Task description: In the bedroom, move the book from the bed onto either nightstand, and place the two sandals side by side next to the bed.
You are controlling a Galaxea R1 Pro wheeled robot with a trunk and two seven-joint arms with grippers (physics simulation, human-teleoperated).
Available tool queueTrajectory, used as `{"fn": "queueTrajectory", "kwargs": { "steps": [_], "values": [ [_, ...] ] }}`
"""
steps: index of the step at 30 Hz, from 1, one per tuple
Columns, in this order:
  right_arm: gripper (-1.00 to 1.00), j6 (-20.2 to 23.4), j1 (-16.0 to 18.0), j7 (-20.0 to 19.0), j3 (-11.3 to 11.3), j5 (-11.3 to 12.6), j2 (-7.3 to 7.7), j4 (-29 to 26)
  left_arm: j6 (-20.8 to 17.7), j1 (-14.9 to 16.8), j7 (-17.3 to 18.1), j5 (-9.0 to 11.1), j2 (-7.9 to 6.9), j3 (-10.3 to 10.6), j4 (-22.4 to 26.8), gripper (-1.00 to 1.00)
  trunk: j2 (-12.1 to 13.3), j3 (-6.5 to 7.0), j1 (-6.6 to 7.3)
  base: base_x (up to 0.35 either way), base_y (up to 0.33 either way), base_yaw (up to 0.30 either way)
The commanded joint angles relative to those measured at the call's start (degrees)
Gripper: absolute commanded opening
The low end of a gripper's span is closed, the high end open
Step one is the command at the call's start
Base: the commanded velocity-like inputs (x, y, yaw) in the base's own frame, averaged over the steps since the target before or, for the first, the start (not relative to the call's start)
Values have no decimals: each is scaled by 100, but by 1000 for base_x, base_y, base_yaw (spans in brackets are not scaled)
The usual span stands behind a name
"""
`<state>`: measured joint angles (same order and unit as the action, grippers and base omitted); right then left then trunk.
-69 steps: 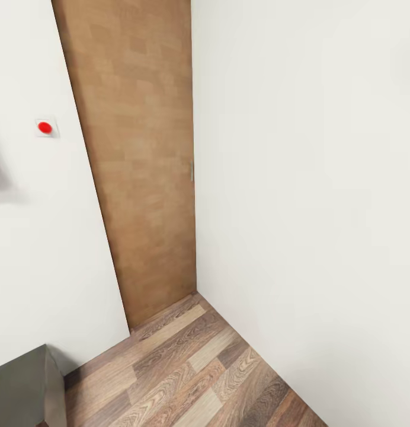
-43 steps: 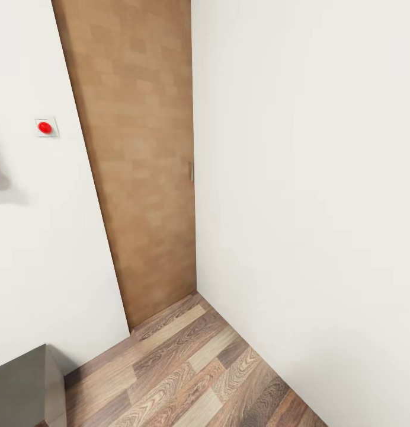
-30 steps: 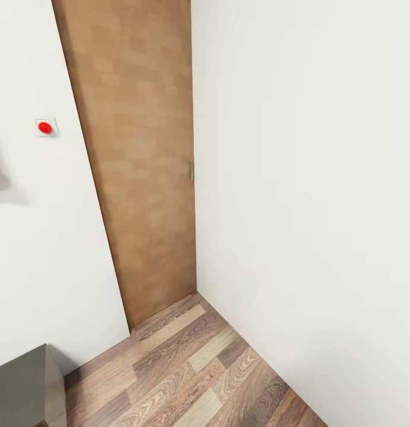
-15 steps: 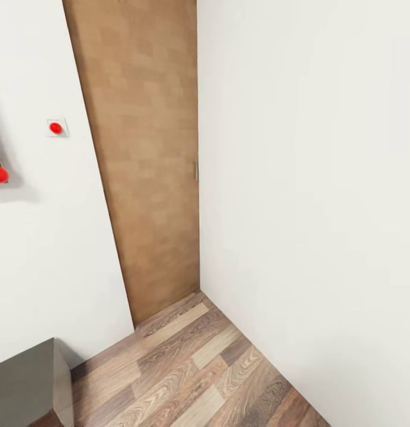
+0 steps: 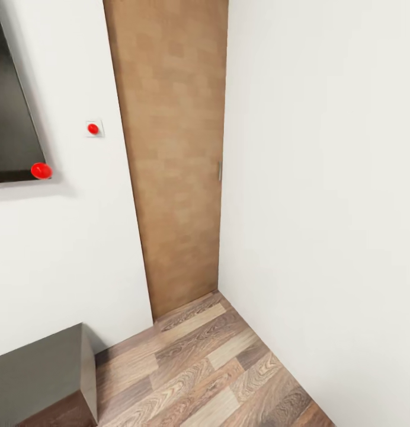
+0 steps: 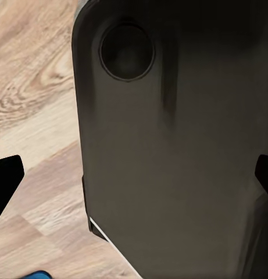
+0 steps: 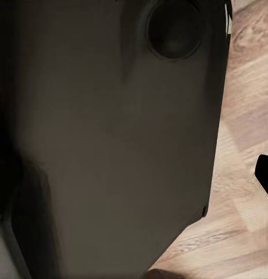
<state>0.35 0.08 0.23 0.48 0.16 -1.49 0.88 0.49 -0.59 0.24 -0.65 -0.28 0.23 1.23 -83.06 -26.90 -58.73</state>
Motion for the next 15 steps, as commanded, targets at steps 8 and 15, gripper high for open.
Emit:
{"fn": "queueTrajectory", "kwargs": {
  "steps": [8, 15],
  "values": [
    [100, 1, 0, 3, 7, 2, 0, 0, 11, -3, 3, -4, -6, -10, 6, 100, -2, -3, 0, 0, 0, 257],
    [100, 1, 1, 4, 5, 2, 0, 0, 19, -3, 3, 8, -14, -28, 9, 100, -2, -3, 0, 0, 0, 258]
  ]
}}
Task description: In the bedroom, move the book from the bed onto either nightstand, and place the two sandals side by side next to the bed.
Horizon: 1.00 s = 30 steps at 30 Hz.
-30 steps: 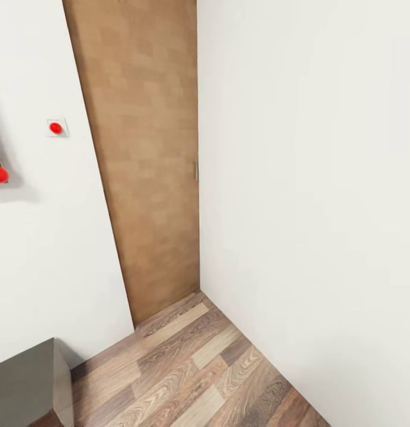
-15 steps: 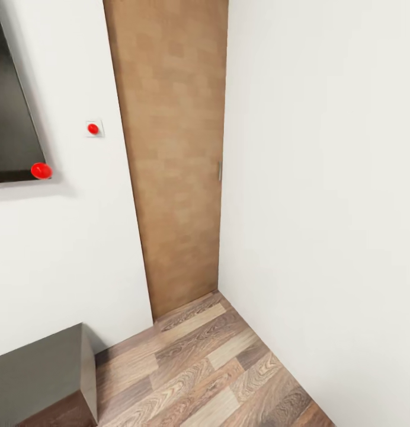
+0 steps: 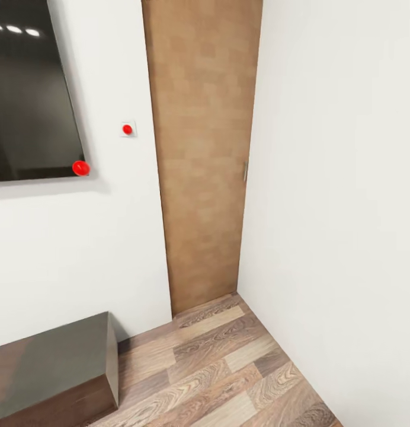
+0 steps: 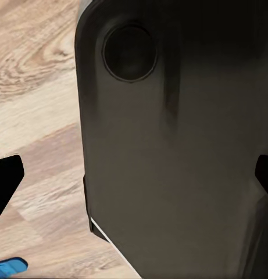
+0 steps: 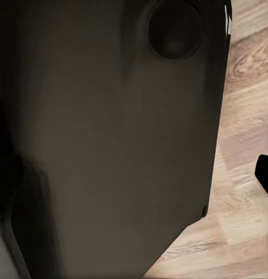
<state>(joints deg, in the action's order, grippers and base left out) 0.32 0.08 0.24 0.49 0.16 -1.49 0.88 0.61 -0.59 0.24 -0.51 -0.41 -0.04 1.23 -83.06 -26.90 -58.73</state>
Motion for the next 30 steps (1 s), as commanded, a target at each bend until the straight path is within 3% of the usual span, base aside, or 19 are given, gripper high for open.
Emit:
{"fn": "queueTrajectory", "kwargs": {
  "steps": [1, 30],
  "values": [
    [100, 3, 1, 2, 4, 3, 0, 0, 9, -3, 2, -5, -1, -3, 8, 100, -2, -3, 0, 0, 0, 258],
    [100, -20, 1, 4, 11, 1, 2, 0, 26, -3, 2, 7, -21, -13, 9, 100, -2, -3, 0, 0, 0, 257]
  ]
}}
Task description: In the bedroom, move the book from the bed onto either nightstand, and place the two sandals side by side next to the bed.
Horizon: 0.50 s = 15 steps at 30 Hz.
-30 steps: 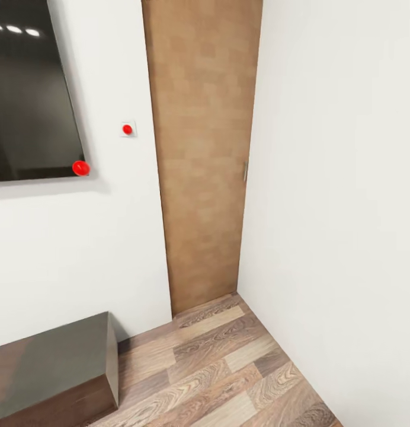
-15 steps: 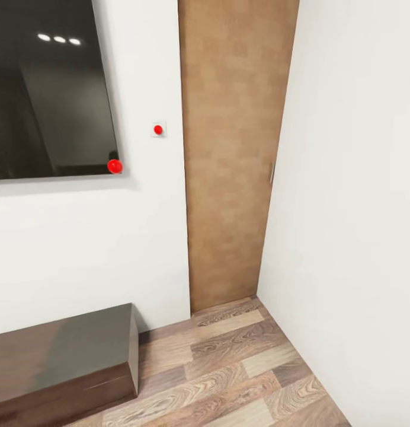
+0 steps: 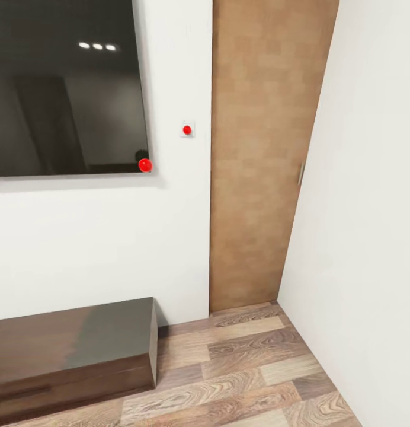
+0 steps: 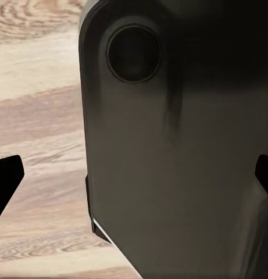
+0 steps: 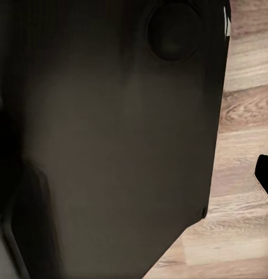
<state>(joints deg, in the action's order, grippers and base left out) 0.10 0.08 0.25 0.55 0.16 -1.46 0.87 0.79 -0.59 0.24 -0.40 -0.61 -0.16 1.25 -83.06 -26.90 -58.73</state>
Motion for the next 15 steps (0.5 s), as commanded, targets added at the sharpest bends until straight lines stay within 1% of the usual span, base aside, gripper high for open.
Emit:
{"fn": "queueTrajectory", "kwargs": {
  "steps": [1, 15],
  "values": [
    [100, 1, -1, 2, 4, 2, 1, 0, 8, -2, 2, -4, 0, -2, 7, 100, -2, -3, 0, 0, 0, 255],
    [100, -1, 1, 7, 7, 2, 2, 0, 8, -2, 2, -4, -16, -2, 7, 100, -2, -3, 0, 0, 0, 254]
  ]
}}
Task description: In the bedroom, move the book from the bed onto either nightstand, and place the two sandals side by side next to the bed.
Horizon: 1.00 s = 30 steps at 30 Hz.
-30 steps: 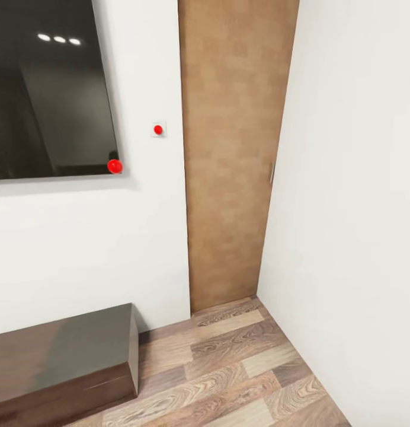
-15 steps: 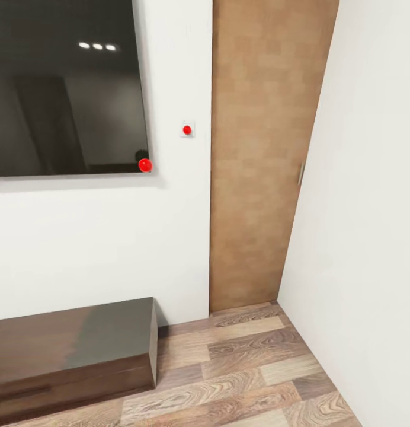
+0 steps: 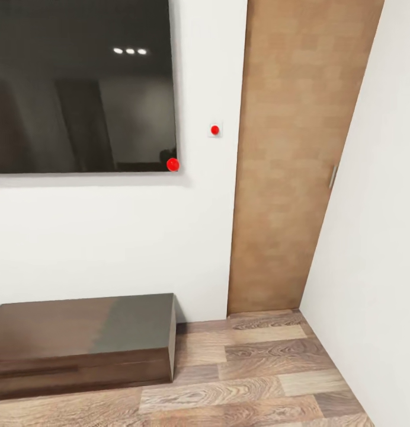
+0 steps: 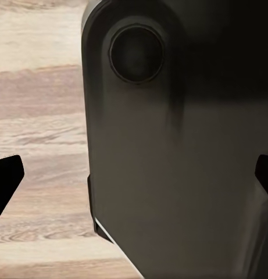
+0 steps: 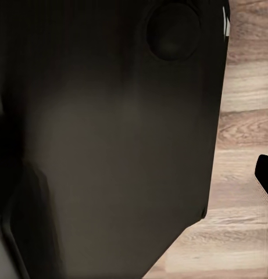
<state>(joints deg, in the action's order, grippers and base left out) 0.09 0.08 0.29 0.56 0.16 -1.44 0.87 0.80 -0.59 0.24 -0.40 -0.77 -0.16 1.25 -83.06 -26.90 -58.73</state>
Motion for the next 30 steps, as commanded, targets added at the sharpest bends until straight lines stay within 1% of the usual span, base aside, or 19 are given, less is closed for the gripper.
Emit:
{"fn": "queueTrajectory", "kwargs": {
  "steps": [1, 30],
  "values": [
    [100, 1, 1, 2, 5, 2, -2, 1, 8, -2, 3, -4, -1, -1, 7, 100, -2, -3, 0, 0, 0, 254],
    [100, 8, 0, 6, 5, 2, -2, 1, 17, -2, -6, -12, -11, 1, 14, 100, -2, -3, 0, 0, 0, 253]
  ]
}}
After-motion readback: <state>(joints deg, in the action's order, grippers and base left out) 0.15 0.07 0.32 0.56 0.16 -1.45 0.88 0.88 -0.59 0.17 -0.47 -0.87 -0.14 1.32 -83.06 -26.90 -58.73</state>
